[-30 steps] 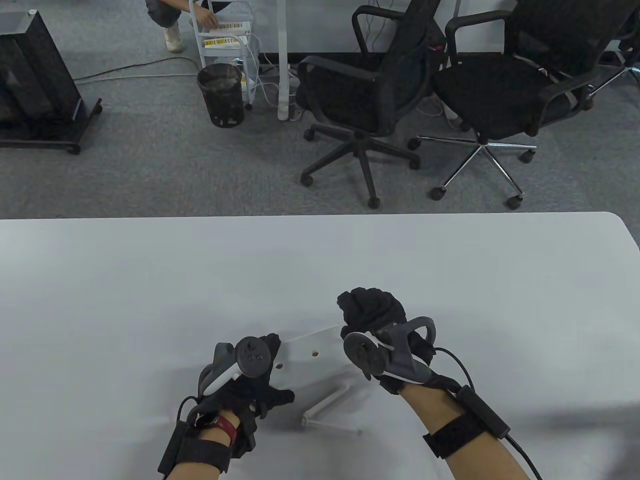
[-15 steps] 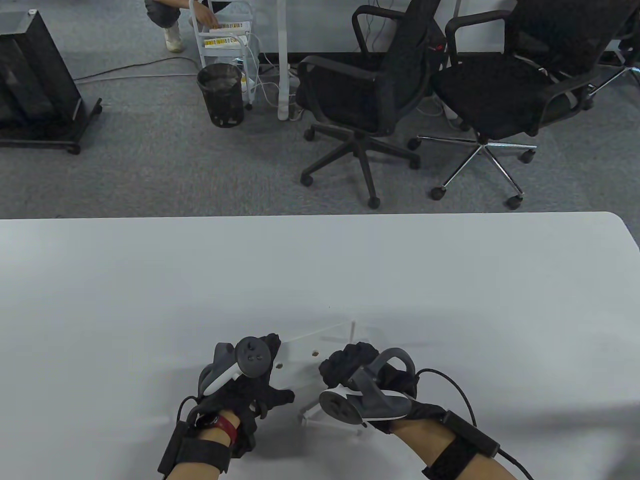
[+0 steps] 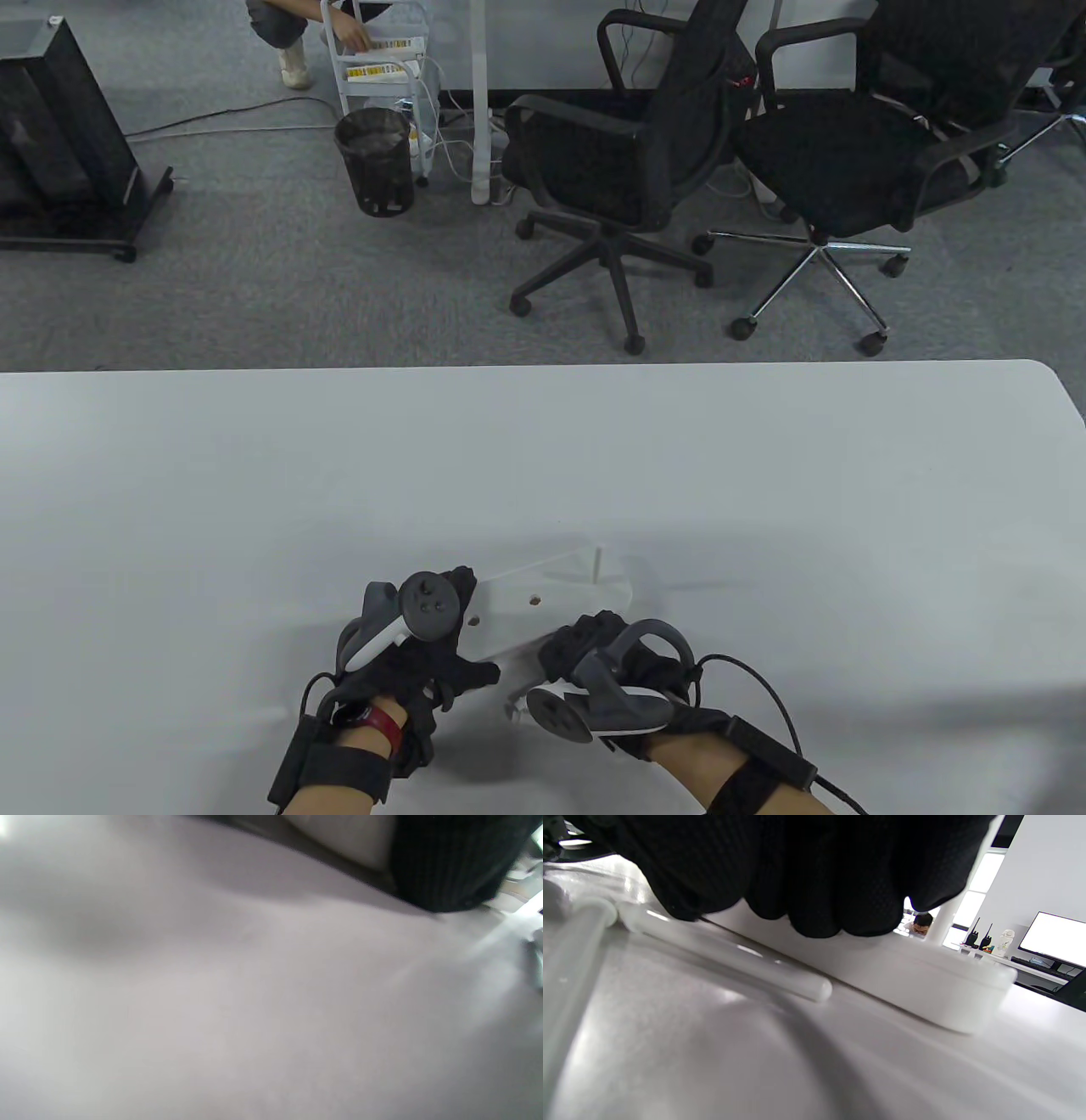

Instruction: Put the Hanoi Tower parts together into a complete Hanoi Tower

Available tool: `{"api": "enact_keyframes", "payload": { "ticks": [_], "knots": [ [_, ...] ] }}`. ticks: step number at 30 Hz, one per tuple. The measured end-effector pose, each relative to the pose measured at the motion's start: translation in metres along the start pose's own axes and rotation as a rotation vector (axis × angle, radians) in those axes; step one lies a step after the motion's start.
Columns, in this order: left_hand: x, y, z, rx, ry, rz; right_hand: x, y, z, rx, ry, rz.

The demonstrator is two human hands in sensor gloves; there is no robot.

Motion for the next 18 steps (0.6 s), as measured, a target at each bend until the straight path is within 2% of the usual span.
{"api": "enact_keyframes", "payload": {
  "ticks": [10,18],
  "knots": [
    [0.001,-0.001,-0.001,-0.001,0.0,-0.001,0.004,0.018,0.004,-0.015,0.051,0.073],
    [0.001,-0.001,-0.001,0.0,0.001,-0.002,0.006,0.019,0.005,-0.014,0.063,0.075]
  ]
}}
Point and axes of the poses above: the tracker on the back of each hand, its own z axis roughly to the thumb side, its own x axis roughly from the wrist to the fingertips, y = z × x, the point moved 3 cm from there along x, roughly from the wrist to the fingertips, and after that the axes turned 5 degrees about z, right-handed, at the moved point
